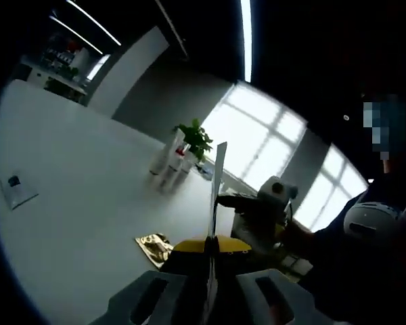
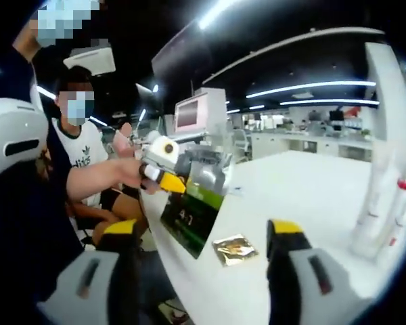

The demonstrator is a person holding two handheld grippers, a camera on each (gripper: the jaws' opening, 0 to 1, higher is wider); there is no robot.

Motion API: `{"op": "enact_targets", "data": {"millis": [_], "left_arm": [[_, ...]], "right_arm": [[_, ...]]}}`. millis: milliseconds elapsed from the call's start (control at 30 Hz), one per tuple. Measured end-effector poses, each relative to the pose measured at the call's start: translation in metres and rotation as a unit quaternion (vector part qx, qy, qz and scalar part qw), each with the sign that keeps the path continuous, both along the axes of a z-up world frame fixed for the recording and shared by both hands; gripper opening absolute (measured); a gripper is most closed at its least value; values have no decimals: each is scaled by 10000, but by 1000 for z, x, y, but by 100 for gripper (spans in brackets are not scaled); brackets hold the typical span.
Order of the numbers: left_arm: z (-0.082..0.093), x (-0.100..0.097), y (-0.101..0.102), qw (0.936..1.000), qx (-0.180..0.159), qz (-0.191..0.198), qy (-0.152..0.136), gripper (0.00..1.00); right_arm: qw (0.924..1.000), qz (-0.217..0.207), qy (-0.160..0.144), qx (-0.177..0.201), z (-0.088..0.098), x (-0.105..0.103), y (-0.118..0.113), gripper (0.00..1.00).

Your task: Arrange the skincare products in the storage area until every visible bottle or jar stands upright without overlapping.

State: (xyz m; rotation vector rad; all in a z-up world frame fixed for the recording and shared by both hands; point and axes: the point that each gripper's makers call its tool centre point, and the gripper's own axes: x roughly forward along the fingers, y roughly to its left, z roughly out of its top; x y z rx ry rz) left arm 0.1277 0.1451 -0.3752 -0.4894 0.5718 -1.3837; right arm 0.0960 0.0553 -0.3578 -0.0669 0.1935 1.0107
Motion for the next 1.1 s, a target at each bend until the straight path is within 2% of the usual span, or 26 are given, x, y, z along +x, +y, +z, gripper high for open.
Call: {"op": "enact_targets", "data": {"millis": [100, 233, 300, 733, 1100], "left_arm": [[-1, 2, -2, 9998, -44, 16, 168, 0], [0, 4, -2, 9993, -143, 51, 336, 0], [1, 5, -2, 9991, -147, 65, 382, 0], [-3, 13, -12, 9965, -161, 96, 813, 0], [3, 21, -21, 9917, -320, 74, 1246, 0]], "right_arm": [[9998, -81, 165, -12, -5, -2, -2, 83], [9993, -148, 318, 86, -8, -4, -2, 94], [9982, -274, 501, 169, -10, -4, -3, 100], [9965, -299, 710, 319, -17, -10, -7, 100], [9952, -391, 748, 503, -20, -15, -9, 100]]}}
